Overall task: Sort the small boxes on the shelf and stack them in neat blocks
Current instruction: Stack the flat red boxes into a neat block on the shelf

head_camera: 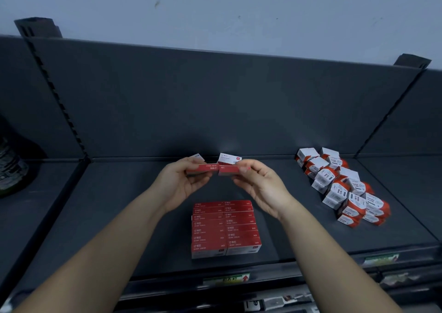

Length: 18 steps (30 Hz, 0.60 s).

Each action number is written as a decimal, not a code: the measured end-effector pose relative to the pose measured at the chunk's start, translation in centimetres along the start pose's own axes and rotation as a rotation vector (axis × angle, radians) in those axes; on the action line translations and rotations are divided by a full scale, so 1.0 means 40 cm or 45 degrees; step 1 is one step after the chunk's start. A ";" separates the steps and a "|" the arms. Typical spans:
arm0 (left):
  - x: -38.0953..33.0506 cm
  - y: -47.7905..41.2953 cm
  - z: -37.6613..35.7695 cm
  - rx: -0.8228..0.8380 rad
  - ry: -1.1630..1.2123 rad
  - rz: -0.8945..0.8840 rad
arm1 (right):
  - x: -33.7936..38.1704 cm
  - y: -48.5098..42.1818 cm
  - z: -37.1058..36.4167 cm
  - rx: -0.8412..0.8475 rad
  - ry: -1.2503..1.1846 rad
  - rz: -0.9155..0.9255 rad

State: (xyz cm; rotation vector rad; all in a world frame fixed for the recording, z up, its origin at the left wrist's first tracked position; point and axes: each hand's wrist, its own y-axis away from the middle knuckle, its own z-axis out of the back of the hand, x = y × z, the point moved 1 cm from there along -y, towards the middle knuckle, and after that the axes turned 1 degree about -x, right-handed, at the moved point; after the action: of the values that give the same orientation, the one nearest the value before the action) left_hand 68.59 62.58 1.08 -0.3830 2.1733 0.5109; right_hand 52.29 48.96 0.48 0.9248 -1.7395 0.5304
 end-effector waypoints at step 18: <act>0.007 0.008 0.011 -0.121 -0.757 -0.370 | 0.005 -0.006 0.022 -0.146 0.154 0.209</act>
State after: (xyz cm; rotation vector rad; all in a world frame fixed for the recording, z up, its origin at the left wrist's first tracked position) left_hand 68.57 63.04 0.67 -0.5146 1.4962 0.4893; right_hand 51.94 48.12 0.32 0.6594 -1.7255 0.5748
